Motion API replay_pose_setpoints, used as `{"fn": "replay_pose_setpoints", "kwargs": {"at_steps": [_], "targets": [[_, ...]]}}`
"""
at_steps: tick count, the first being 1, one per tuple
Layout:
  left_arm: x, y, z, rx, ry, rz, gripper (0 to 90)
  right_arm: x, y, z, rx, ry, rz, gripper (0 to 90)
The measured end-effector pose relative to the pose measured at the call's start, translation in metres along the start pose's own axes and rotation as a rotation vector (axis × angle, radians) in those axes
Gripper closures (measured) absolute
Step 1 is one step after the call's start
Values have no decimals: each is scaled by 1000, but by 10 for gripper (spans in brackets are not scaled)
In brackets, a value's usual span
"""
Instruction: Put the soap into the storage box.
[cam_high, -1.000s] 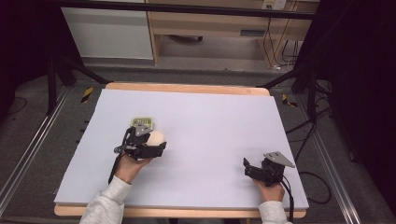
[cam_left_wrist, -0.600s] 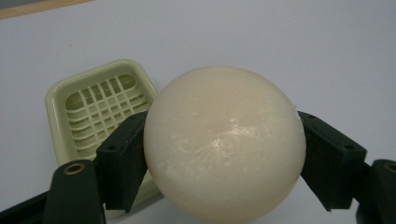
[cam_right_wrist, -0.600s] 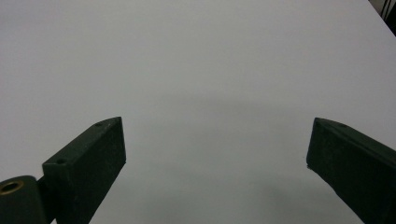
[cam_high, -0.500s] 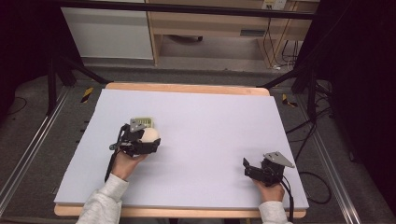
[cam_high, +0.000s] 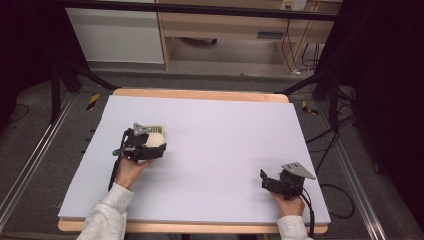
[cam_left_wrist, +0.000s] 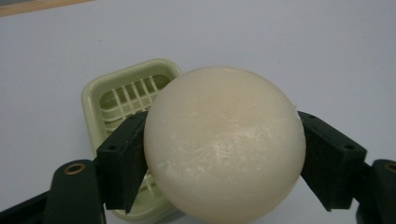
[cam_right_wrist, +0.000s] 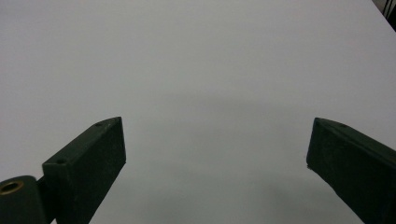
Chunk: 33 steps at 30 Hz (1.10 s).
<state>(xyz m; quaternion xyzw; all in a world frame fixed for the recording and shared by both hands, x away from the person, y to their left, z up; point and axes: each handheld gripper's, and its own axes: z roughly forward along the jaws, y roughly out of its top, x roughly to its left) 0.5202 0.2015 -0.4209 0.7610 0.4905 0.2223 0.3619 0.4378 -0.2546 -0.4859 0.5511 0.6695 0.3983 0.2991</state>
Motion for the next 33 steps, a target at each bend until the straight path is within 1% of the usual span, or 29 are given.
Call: {"fn": "replay_pose_setpoints", "kwargs": {"at_steps": [6,10,13,14,17,20,26,33], "targets": [[11,5,1,-5,13,-17,239,0,0,0,3,2,-3,51],[17,6,4,0,18,-23,239,1,0,1,7,2,-8,51],[19,7,7,4,20,-23,239,1,0,1,5,-2,-13,51],[20,7,8,10,22,-17,239,1,0,1,4,-2,-13,51],[21,8,11,6,24,-21,239,1,0,0,4,1,-9,51],[22,8,15,19,30,-11,240,1,0,0,-4,-1,-10,51],[28,8,21,30,38,-21,239,1,0,-1,-10,-5,-10,51],[30,7,26,38,40,-20,239,1,-1,-1,-11,-7,-9,51]]}}
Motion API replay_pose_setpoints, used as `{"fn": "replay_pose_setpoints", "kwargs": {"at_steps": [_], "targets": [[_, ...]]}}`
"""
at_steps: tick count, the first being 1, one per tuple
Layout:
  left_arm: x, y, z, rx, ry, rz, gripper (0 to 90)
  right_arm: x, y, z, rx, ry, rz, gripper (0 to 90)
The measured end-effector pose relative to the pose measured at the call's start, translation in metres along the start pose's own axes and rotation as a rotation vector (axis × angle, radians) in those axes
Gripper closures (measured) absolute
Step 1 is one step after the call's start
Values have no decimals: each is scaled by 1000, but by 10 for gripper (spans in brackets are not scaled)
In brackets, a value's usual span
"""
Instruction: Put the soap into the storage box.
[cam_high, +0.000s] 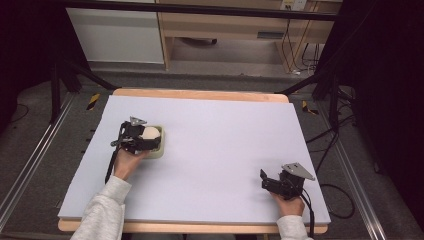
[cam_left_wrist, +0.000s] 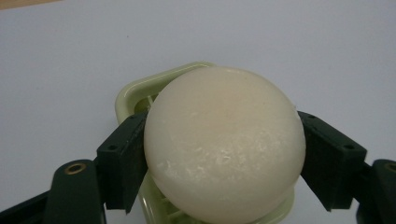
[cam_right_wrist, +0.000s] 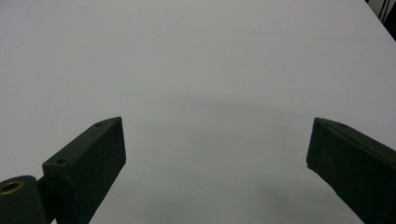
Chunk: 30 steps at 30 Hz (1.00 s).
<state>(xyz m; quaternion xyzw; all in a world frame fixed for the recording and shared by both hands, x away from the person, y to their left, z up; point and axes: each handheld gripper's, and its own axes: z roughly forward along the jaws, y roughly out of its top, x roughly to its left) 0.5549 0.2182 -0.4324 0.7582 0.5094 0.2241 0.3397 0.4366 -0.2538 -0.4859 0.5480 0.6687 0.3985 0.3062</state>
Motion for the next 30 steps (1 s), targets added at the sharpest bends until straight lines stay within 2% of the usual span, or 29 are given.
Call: {"fn": "replay_pose_setpoints", "kwargs": {"at_steps": [8,30], "targets": [[5,-1,3,9,5,-6,239,0,0,0,0,1,-2,51],[3,-7,14,54,15,14,239,1,0,0,0,2,1,51]]}}
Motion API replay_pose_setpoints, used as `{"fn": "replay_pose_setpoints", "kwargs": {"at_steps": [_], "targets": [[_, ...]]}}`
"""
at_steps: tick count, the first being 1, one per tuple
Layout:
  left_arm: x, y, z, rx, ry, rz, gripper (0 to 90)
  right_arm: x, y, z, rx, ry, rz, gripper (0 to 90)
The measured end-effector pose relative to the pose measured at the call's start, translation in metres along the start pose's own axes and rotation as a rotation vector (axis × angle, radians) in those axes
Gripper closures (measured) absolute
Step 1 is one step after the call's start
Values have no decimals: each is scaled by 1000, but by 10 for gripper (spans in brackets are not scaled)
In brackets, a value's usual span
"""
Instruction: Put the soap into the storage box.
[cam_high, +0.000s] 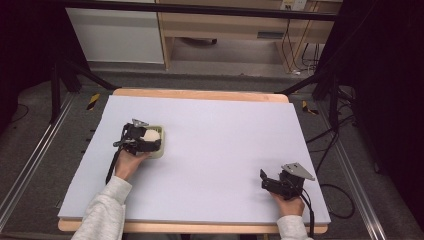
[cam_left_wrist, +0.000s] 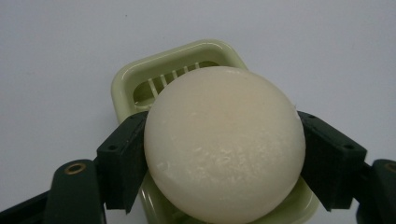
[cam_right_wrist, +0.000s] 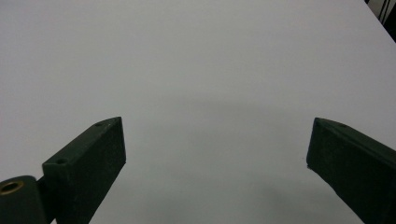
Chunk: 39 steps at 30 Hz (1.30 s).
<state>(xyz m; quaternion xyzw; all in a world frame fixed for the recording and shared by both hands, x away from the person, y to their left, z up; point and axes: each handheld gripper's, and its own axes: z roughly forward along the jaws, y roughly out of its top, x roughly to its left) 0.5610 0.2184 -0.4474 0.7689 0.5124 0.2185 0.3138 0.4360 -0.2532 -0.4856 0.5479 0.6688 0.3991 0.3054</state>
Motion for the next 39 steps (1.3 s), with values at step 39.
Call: {"fn": "replay_pose_setpoints", "kwargs": {"at_steps": [39], "targets": [[-13,7,-36,-144,-22,7,213,-1,0,0,-2,-2,1,49]]}}
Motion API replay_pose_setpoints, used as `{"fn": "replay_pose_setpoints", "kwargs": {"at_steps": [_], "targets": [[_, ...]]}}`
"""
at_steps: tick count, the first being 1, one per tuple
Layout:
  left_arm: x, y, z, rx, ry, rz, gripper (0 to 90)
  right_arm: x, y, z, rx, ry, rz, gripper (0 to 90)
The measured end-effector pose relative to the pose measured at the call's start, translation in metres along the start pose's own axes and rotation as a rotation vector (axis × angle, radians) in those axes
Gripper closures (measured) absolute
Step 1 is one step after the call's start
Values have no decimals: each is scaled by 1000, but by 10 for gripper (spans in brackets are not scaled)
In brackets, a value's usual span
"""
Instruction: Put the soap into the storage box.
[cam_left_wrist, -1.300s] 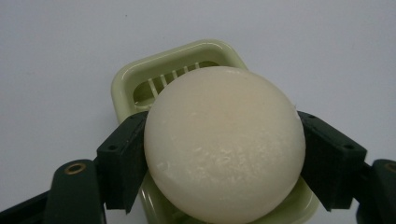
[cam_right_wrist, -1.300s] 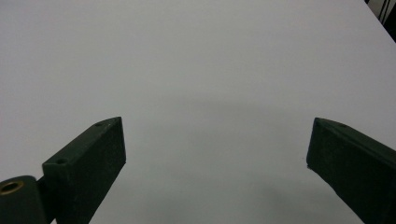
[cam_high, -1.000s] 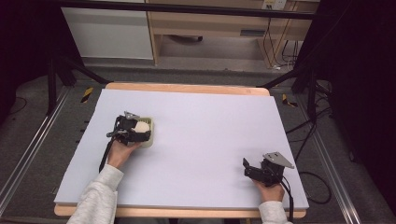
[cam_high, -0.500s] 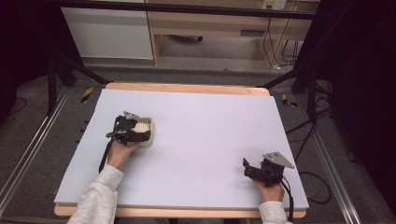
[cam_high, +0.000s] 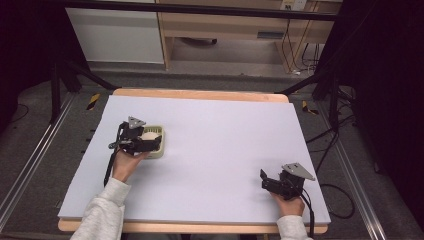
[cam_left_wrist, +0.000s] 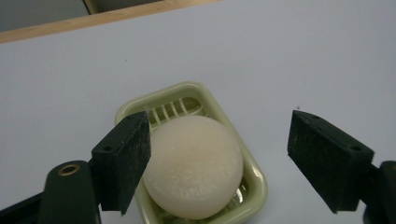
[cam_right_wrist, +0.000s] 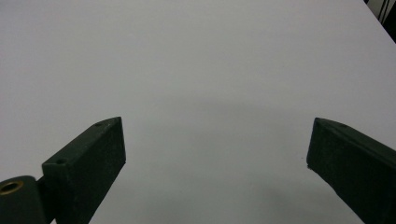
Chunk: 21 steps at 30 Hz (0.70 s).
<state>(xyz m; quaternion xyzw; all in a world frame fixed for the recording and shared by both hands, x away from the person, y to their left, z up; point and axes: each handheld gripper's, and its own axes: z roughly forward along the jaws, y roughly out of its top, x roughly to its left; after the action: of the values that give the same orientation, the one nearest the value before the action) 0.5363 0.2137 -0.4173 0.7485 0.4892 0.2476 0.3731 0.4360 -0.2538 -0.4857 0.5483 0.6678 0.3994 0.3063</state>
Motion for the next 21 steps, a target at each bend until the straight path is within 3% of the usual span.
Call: {"fn": "replay_pose_setpoints", "kwargs": {"at_steps": [10,21], "targets": [[-11,-10,-24,-60,-19,21,213,0,0,0,-2,1,2,50],[-4,-35,-47,-127,7,-3,216,0,0,-1,-4,4,6,49]]}}
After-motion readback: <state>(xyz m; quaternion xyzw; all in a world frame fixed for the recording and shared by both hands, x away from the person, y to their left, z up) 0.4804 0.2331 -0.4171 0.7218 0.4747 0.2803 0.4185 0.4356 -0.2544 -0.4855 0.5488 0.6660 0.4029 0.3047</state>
